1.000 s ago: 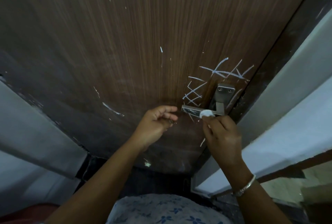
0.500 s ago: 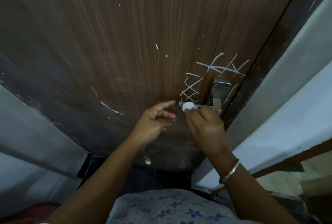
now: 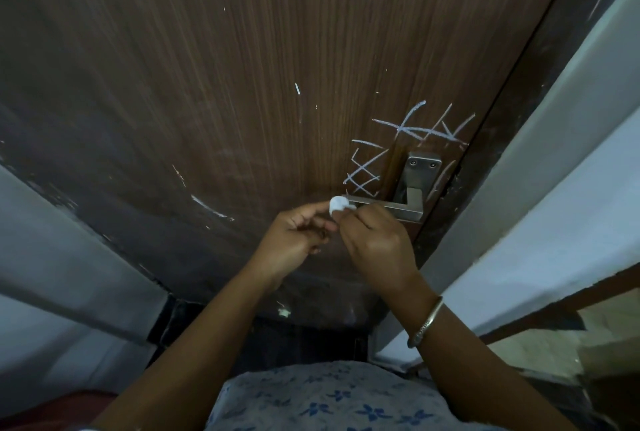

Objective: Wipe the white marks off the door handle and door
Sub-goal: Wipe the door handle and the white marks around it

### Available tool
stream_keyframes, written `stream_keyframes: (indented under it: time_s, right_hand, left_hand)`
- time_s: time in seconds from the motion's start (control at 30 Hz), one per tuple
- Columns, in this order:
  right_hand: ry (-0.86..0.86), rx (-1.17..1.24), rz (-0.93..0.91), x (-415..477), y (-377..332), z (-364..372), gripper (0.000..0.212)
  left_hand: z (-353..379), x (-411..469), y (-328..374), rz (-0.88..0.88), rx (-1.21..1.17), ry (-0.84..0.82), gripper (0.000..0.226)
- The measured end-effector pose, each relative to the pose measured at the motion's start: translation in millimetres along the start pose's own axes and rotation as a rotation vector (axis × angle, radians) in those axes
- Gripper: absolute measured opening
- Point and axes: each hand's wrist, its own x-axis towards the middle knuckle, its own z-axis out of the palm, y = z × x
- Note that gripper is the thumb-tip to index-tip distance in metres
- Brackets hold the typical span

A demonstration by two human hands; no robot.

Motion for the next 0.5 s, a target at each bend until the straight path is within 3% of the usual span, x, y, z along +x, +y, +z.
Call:
stream_keyframes:
  time_s: [0.27, 0.5]
  right_hand:
    - [0.058, -0.004, 0.037, -5.1, 10.0, -7.5, 0.013]
    - [-0.039, 0.000, 0.031, 5.4, -5.8, 0.2, 0.014]
  left_hand:
    - [-2.7, 2.1, 0.1, -0.039, 0.003, 0.012, 0.045]
    - [-0.9, 0.7, 1.5, -0.019, -0.014, 0.024, 0.046]
